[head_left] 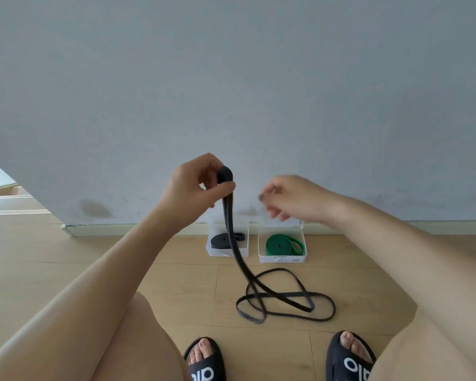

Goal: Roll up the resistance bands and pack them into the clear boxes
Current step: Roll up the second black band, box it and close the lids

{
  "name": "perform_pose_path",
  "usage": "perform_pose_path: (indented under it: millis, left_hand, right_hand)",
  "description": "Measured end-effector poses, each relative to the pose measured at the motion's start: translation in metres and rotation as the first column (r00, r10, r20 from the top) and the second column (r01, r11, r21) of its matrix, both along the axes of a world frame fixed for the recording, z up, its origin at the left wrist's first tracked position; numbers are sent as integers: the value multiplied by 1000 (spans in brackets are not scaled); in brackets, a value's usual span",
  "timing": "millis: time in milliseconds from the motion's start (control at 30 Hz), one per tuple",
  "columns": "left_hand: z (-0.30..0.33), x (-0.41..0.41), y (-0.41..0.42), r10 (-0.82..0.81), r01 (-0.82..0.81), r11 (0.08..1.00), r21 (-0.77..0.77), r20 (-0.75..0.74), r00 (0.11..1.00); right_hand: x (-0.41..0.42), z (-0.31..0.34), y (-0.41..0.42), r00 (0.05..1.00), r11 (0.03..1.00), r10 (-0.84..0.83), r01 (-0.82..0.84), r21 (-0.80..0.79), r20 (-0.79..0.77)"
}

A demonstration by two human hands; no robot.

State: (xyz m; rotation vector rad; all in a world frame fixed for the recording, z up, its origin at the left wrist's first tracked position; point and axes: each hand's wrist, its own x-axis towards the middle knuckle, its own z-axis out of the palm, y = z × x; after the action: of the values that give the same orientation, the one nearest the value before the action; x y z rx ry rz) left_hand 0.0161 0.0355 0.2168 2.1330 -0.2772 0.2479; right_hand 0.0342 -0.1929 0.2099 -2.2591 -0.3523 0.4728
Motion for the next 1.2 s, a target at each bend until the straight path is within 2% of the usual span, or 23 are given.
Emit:
perform_pose_path:
  millis: [67,133,400,633,833,967,1200]
  left_hand:
    - [-1,-2,-9,-22,14,996,85,86,996]
    - [-2,-3,-19,-52,29,989,146,156,986]
    - [-8,3,-27,-64,35,985,166,168,984]
    - [-12,11,-20,-191,71,918,390,279,941]
    - [-10,11,-22,-207,19,850,527,302,931]
    - [-10,10,-23,-184,-3,841,541,291,939]
    - [-12,13,-23,-164,25,877,480,250,954]
  right_hand:
    - [-4,14,10,985,925,-107,148,350,-134]
    - [-8,18,19,971,858,-129,210,469,-200]
    - [-8,15,29,926,773,-310,378,510,-217]
    - [-5,17,25,913,764,-276,398,507,-301]
    - [-1,15,24,903,754,-238,404,518,-358]
    - [-2,16,24,893,743,-232,418,522,-386]
    - [-1,16,26,882,732,-271,448,513,-385]
